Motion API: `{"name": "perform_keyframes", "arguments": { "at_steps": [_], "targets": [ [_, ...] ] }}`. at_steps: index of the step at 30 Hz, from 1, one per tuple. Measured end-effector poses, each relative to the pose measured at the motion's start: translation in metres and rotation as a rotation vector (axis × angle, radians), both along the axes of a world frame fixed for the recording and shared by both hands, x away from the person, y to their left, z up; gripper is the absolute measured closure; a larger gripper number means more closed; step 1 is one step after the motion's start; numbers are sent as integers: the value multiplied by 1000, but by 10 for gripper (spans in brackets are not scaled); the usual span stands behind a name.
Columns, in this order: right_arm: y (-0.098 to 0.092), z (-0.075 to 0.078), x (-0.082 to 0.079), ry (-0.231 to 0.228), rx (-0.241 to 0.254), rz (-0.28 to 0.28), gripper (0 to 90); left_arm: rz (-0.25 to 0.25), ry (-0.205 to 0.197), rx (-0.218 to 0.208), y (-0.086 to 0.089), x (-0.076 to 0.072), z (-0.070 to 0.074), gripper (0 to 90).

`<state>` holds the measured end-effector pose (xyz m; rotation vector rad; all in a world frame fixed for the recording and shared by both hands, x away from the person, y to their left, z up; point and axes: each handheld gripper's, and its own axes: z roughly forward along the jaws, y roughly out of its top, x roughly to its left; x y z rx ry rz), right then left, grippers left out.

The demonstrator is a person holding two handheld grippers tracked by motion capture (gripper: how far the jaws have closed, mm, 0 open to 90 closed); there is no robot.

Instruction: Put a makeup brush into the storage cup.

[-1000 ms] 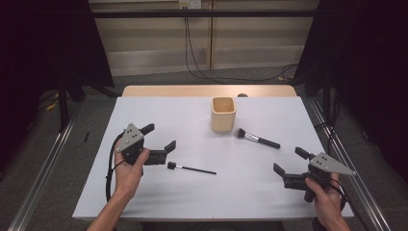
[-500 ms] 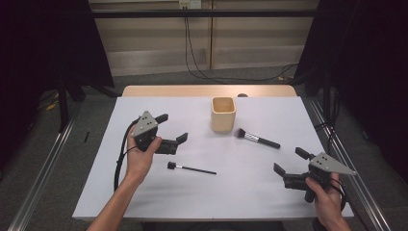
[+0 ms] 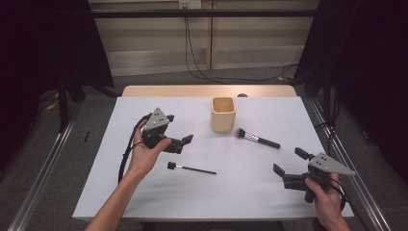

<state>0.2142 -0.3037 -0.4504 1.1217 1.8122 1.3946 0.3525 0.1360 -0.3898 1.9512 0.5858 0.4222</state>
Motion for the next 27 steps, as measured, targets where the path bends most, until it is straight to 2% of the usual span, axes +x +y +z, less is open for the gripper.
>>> {"name": "perform_keyframes", "arguments": {
  "at_steps": [7,9,12,13,15,18,19,21,23,24,25,27],
  "targets": [
    [1,0,0,3,-3,-1,0,-42,102,40,-1,5,2,27],
    [1,0,0,4,-7,-2,0,-35,98,73,-1,6,4,36],
    [0,0,1,5,-7,0,0,-53,137,91,0,9,5,40],
    [0,0,1,3,-7,-1,0,-57,133,123,0,10,6,45],
    [0,0,1,3,-4,-2,0,-61,144,152,-1,11,7,44],
    [0,0,1,4,-6,1,0,-86,174,211,-3,11,8,44],
    [0,0,1,4,-6,1,0,-89,192,214,-5,12,8,45],
    [1,0,1,4,-9,4,0,-110,187,254,-6,13,9,45],
    [1,0,1,4,-10,4,0,-116,191,275,-8,14,8,46],
    [1,0,1,3,-12,5,0,-107,190,270,-9,15,7,54],
    [1,0,1,3,-16,2,0,-117,183,294,-9,16,6,63],
    [1,0,1,4,-16,5,0,-133,197,329,-11,17,3,60]
  ]
}}
